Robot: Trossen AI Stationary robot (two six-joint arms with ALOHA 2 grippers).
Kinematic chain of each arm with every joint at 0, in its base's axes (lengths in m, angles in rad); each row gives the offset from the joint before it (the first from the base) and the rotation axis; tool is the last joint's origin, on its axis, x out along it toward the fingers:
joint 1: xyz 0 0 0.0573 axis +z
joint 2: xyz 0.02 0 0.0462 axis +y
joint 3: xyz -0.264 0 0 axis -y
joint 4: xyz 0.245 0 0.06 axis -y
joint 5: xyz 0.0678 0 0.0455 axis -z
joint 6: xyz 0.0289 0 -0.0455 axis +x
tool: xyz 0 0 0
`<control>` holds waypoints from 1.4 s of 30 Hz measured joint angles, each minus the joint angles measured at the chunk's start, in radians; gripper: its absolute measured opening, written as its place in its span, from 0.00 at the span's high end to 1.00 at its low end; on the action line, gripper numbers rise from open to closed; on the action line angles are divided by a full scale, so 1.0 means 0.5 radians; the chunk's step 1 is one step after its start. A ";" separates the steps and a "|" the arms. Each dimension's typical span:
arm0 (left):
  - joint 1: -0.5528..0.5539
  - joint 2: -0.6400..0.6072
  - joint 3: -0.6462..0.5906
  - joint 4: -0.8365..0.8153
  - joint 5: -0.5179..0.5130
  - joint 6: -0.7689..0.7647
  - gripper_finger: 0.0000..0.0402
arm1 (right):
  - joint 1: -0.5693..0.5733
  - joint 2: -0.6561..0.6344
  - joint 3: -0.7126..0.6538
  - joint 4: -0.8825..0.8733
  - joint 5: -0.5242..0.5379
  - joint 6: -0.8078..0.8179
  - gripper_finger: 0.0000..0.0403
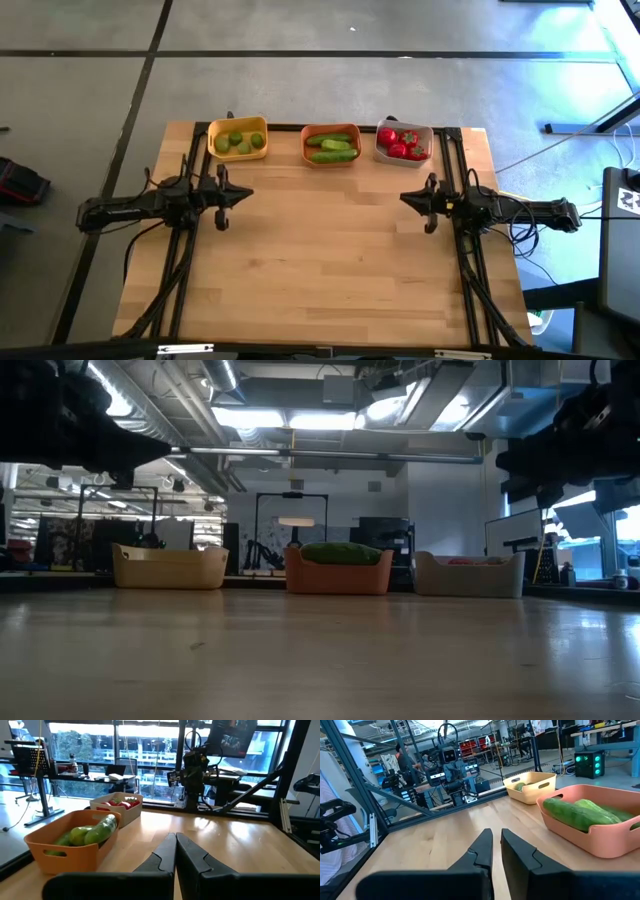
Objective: Sort produce into baskets
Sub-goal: Return to Home Position
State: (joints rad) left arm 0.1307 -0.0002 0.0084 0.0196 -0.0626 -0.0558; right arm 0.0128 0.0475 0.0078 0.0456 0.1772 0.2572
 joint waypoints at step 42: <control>0.000 0.018 0.004 -0.007 0.013 0.246 0.96 | 0.000 0.001 0.001 -0.019 -0.250 -0.107 0.91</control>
State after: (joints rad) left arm 0.1307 0.0090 0.0104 0.0160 -0.0563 0.0672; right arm 0.0128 0.0479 0.0081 0.0360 0.0525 0.2035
